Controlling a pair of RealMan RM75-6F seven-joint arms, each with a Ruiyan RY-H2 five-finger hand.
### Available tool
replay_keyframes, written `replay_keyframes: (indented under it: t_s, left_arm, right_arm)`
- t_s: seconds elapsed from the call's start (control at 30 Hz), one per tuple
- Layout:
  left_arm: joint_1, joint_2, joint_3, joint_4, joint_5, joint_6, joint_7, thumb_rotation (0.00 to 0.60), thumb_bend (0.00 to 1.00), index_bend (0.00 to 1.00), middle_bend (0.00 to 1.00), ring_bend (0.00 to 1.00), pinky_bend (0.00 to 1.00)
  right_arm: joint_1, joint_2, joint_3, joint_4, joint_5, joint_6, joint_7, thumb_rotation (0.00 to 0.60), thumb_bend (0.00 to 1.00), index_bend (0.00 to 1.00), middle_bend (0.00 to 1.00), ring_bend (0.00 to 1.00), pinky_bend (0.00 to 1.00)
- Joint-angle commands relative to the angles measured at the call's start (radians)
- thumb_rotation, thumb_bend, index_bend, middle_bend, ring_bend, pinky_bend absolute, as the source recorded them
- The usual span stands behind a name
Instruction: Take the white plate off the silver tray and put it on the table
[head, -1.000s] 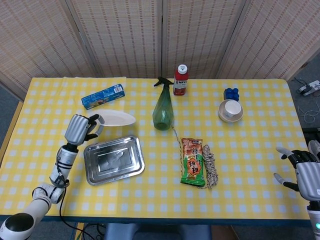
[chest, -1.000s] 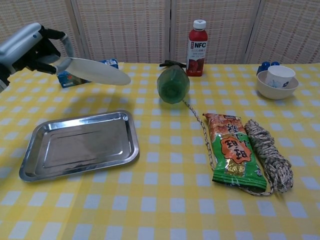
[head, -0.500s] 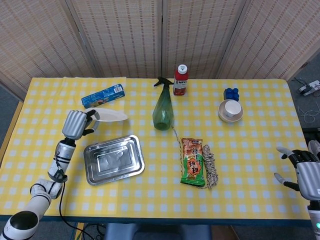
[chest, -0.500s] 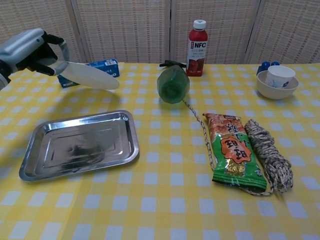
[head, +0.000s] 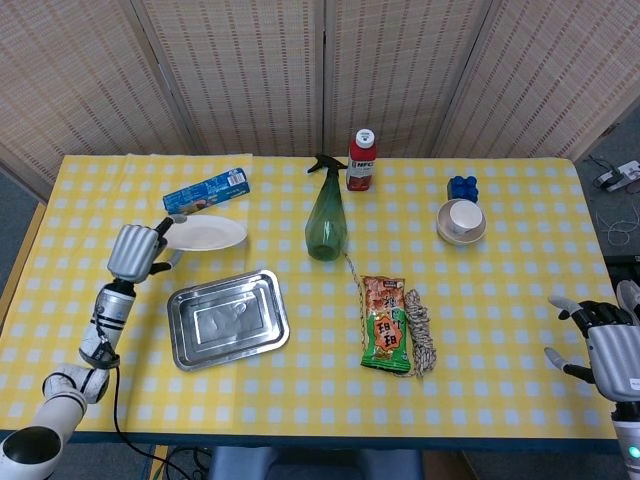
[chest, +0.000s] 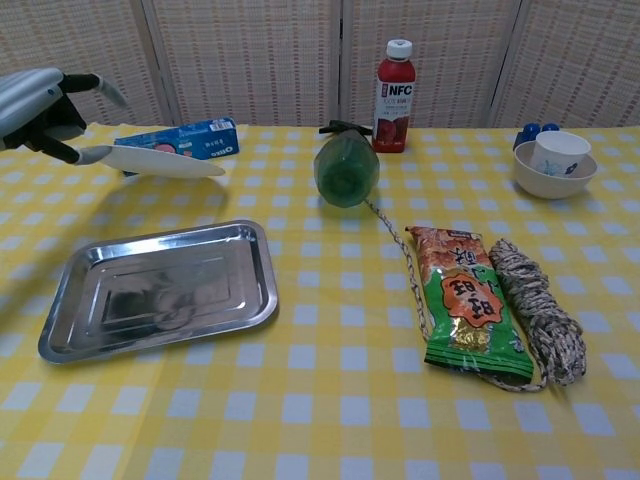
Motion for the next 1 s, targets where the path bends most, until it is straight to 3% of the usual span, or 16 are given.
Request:
replay_keyframes:
  t_s: [0.03,0.23,0.63,1.0]
  left_arm:
    - [0.012,0.016,0.002,-0.021,-0.002,0.011,0.024,0.600,0.16,0.31,1.00,1.00,1.00]
    - [0.022,0.039,-0.007,-0.061,-0.024,-0.018,0.096,0.600,0.10,0.30,1.00,1.00,1.00]
    - [0.034,0.087,-0.034,-0.162,-0.080,-0.094,0.301,0.600,0.10,0.29,1.00,1.00,1.00]
    - [0.063,0.101,-0.053,-0.159,-0.122,-0.118,0.421,0.600,0.09,0.28,1.00,1.00,1.00]
  right_arm:
    - [0.000,0.000,-0.001,0.000,-0.002,0.000,0.000,0.600,0.12,0.26,0.43,0.30,0.28]
    - [-0.001,0.001,-0.004,-0.001,-0.009,0.005,0.001,0.600,0.12,0.26,0.43,0.30,0.28]
    - [-0.002,0.005,-0.005,0.000,-0.011,0.006,0.011,0.600,0.12,0.26,0.43,0.30,0.28]
    - [-0.004,0.006,-0.010,-0.002,-0.021,0.012,0.010,0.600,0.12,0.26,0.43,0.30,0.28]
